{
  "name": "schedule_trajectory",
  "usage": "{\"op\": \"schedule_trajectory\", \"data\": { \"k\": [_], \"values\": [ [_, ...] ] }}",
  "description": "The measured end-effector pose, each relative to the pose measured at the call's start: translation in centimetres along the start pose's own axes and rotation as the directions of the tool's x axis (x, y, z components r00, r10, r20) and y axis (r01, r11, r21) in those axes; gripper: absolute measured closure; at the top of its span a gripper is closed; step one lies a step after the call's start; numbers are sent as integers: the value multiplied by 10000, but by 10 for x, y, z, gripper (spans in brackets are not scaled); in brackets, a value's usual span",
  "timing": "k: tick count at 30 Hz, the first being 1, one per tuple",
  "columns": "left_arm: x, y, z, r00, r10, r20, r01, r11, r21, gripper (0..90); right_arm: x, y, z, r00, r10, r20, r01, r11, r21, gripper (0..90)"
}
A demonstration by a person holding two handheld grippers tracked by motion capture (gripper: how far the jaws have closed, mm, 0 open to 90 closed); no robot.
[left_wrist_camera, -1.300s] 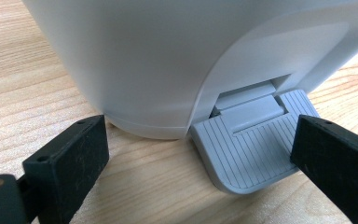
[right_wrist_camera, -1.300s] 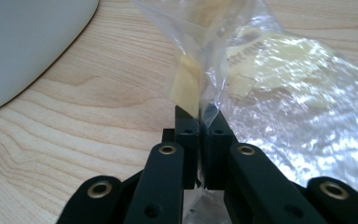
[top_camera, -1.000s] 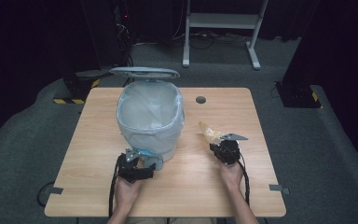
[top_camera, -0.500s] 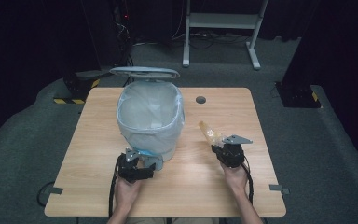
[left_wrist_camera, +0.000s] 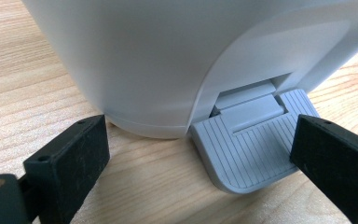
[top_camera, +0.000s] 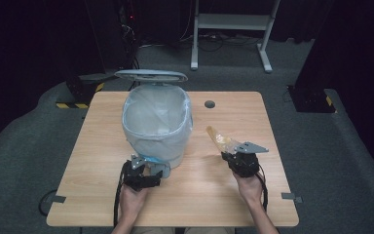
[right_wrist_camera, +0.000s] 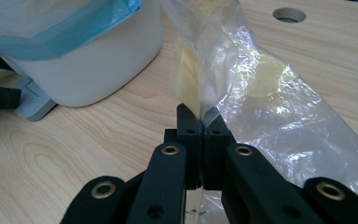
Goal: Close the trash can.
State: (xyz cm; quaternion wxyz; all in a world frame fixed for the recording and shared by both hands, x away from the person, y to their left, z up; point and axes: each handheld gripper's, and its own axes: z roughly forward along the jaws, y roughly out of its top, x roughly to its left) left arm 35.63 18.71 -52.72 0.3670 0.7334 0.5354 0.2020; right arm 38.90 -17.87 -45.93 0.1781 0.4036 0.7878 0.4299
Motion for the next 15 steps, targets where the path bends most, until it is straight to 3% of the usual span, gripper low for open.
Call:
{"op": "schedule_trajectory", "data": {
  "k": [15],
  "values": [
    [2,0,1,9999,-84,121,83,9999,74,50,1,2,-14,9995,-24,-330,23,10000,-39,886]
  ]
}}
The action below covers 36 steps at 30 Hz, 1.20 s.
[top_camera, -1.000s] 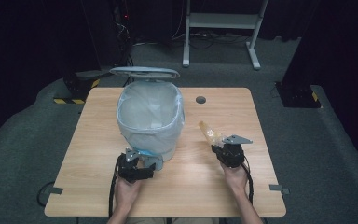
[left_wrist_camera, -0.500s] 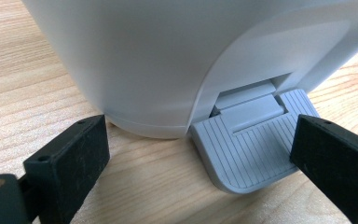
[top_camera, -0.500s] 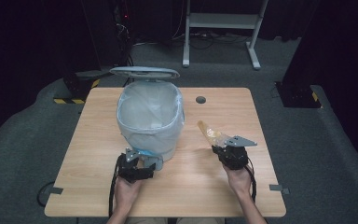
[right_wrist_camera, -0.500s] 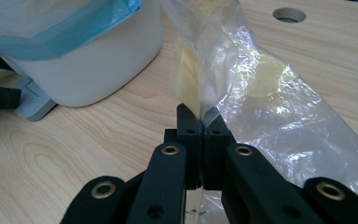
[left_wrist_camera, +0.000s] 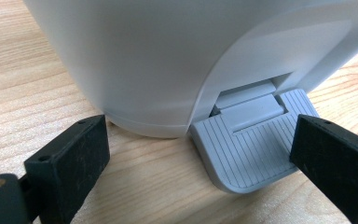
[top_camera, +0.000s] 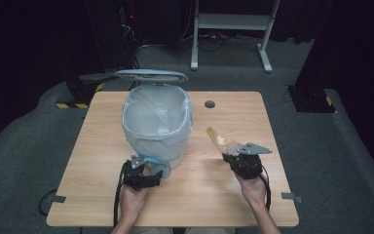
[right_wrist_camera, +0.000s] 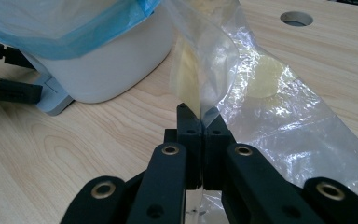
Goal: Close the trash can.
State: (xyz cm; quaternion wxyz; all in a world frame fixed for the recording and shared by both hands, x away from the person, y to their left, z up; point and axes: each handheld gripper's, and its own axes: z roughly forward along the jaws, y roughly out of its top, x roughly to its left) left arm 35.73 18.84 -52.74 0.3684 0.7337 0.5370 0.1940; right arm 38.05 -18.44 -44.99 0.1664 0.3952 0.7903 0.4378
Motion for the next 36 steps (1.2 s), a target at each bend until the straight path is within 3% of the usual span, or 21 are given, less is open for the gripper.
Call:
{"op": "schedule_trajectory", "data": {
  "k": [22,36],
  "values": [
    [1,0,0,9999,-71,100,71,10000,51,53,10,17,-19,9988,-443,-198,433,9979,-472,886],
    [1,0,0,10000,-53,70,53,10000,27,53,19,32,-27,9955,-819,-472,796,9957,-481,886]
  ]
}}
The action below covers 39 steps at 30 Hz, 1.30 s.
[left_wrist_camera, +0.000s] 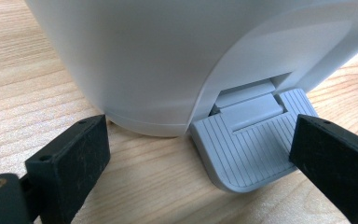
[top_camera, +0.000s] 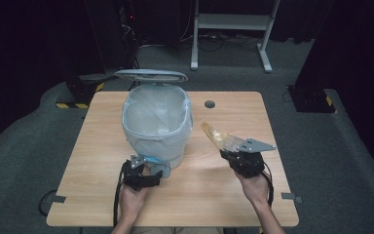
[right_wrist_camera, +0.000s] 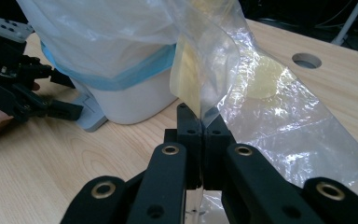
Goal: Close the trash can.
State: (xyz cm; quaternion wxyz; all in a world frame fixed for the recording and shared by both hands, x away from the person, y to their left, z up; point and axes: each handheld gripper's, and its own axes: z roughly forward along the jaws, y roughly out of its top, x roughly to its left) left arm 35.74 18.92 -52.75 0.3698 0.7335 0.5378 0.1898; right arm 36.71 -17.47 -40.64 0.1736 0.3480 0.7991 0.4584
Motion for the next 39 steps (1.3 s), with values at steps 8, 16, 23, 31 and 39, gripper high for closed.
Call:
{"op": "schedule_trajectory", "data": {
  "k": [8,16,23,31,39],
  "values": [
    [0,0,0,10000,19,9,-19,10000,8,53,2,10,-8,9999,-140,-5,140,9999,18,886],
    [0,0,0,10000,29,12,-29,10000,21,53,5,19,-13,9994,-300,-184,298,9995,-109,886],
    [0,0,0,10000,20,16,-20,10000,24,53,8,29,-19,9985,-400,-386,390,9989,-259,886],
    [0,0,0,10000,23,16,-23,10000,25,53,11,39,-22,9972,-483,-564,471,9986,-227,886],
    [1,0,0,10000,25,20,-25,10000,27,52,13,43,-24,9967,-523,-624,502,9981,-344,886]
  ]
}}
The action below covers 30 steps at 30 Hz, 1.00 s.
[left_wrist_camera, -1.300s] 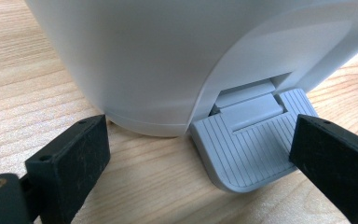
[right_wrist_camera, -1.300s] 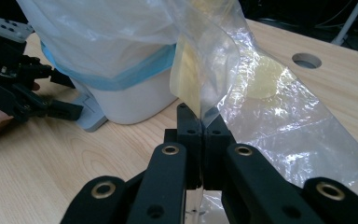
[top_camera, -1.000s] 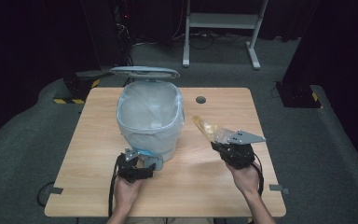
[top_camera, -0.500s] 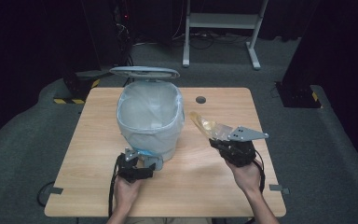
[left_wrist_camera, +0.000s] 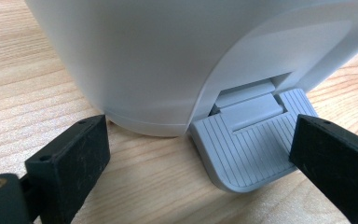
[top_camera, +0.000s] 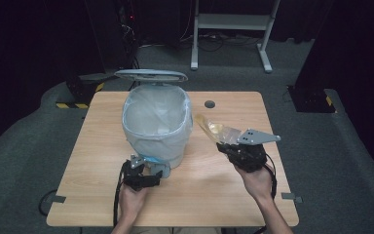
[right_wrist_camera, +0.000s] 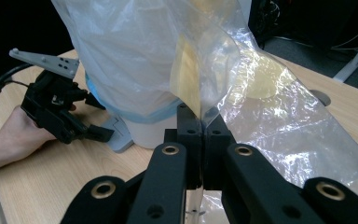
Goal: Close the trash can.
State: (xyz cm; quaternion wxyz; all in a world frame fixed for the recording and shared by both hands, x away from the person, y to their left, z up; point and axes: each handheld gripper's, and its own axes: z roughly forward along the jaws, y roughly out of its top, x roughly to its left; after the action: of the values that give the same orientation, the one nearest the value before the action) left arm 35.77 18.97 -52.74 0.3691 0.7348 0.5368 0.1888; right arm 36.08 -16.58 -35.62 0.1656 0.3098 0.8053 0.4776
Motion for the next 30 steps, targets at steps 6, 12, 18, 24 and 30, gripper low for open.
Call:
{"op": "schedule_trajectory", "data": {
  "k": [6,12,18,24,30],
  "values": [
    [0,0,0,10000,-3,1,3,10000,-2,52,1,5,0,10000,-84,-44,84,10000,-39,886],
    [0,0,0,10000,-6,12,6,10000,1,52,1,11,0,9999,-100,-100,99,9999,-76,886],
    [0,0,0,10000,-10,13,10,10000,-1,52,2,20,0,9997,-129,-222,129,9999,-20,886],
    [0,0,0,10000,-47,-2,47,10000,-32,52,3,29,1,9991,-154,-385,157,9998,77,886],
    [0,0,0,10000,-48,-9,48,10000,-41,52,5,37,0,9987,-227,-449,231,9997,70,886]
  ]
}}
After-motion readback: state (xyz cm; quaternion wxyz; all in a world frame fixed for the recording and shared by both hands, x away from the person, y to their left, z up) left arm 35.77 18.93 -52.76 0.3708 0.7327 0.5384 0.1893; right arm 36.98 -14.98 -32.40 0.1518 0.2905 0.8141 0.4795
